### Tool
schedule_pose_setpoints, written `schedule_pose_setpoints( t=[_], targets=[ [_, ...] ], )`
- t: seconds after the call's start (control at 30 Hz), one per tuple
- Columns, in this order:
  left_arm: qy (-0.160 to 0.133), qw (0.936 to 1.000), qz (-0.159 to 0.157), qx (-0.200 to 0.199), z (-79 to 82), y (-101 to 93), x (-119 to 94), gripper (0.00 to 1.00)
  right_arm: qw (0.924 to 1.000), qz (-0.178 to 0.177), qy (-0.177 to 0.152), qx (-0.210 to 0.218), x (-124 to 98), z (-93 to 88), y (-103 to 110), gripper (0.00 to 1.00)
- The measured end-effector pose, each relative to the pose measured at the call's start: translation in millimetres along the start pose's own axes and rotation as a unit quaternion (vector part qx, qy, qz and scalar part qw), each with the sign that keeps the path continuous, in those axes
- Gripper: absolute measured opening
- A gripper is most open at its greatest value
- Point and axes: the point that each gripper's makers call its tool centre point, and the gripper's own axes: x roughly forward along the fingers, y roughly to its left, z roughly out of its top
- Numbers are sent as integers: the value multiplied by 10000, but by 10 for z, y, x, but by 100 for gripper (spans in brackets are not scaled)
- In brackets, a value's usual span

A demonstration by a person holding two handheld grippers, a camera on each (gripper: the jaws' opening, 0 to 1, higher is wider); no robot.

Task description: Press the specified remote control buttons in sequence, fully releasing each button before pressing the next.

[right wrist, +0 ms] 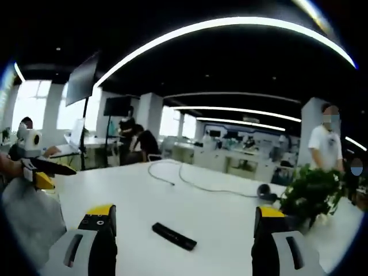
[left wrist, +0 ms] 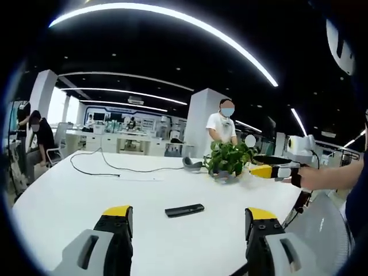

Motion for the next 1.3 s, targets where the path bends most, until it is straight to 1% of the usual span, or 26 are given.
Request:
schedule_pose_setpoints(
  t=[0.03, 0.17, 0.23, 0.33, 0.43, 0.53, 0.6, 0.73, 1.03, 1.13, 1.2, 1.3],
  targets=[
    [14, 10000, 2, -4, -4, 0, 0, 83, 10000, -33, -60, -64, -40, 37, 34, 99],
    [18, 10000, -22, -14, -4, -8, -1, 83, 9996, -55, -76, -252, -142, 87, 142, 99],
    [-4, 10000, -19, 6, 5, -6, -3, 83, 9998, -52, -163, -80, -214, 119, 179, 99],
    [3, 10000, -5, -24, 2, 5, -4, 83, 9998, -97, -164, -49, -278, 128, 190, 99],
    [-45, 10000, -10, -8, 20, 3, -9, 83, 9997, -161, -94, -128, -376, 101, 186, 99],
    [-52, 10000, -18, -3, 21, 0, -11, 83, 9997, -191, -52, -109, -432, 66, 177, 99],
    [-40, 10000, -16, -1, 16, 1, -12, 83, 9998, -187, 3, -48, -477, 12, 182, 96],
    [-99, 10000, -5, -1, 34, 6, -23, 83, 9999, -138, 88, -54, -509, -68, 225, 95],
    [-138, 9999, -14, -7, 44, -8, -26, 84, 9993, 27, 286, -250, -496, -148, 315, 95],
    [-130, 9999, -12, -7, 40, -8, -24, 84, 9988, 54, 287, -394, -515, -170, 282, 96],
    [-110, 9999, -17, -5, 33, -12, -22, 84, 9980, 50, 373, -499, -537, -218, 224, 96],
    [-105, 9999, -28, 45, 33, -24, -21, 84, 9979, 37, 416, -498, -573, -272, 162, 96]
  ],
)
